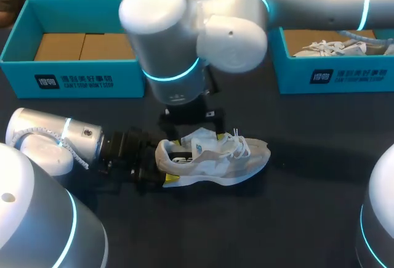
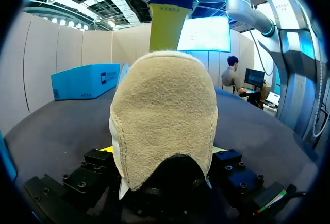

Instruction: Take the shoe out of the shoebox, open the shoe tongue, remove and reinsert the insole, then place the shoe into the shoebox

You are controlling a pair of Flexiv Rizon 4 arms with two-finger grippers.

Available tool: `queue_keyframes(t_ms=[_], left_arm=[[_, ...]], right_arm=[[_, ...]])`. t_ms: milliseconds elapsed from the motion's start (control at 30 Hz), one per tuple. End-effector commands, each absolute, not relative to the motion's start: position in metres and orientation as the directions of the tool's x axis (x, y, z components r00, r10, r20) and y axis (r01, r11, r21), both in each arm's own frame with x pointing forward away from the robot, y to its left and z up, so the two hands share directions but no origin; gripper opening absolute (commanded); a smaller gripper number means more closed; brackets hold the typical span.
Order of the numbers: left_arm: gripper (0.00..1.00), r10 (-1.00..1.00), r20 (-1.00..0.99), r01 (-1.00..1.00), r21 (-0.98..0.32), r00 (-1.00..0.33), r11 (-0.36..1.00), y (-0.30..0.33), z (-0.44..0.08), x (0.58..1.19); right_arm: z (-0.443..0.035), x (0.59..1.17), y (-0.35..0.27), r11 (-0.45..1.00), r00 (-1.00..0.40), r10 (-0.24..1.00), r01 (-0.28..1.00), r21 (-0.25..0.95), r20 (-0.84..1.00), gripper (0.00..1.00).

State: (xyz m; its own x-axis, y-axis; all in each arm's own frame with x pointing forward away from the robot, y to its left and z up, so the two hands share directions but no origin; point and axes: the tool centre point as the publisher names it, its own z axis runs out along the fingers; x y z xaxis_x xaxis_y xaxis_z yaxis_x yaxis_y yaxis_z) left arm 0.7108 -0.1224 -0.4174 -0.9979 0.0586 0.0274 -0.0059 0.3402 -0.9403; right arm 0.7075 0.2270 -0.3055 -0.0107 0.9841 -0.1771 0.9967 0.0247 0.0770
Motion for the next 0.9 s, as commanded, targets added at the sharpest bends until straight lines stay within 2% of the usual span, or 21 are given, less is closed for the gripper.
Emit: queue_keyframes(t_ms=[33,900], left_arm=[[0.0,0.059,0.028,-0.006,-0.94,-0.998,0.342,-0.124,-0.418,0.709],[0.0,0.059,0.028,-0.006,-0.94,-0.998,0.342,-0.124,-0.418,0.709]], right_arm=[[-0.319,0.707,0.232,0.016,-0.003,0.982,0.998,0.066,-0.191,1.0],[-0.367,0.707,0.228,-0.027,0.062,0.947,0.993,0.117,-0.315,1.0]])
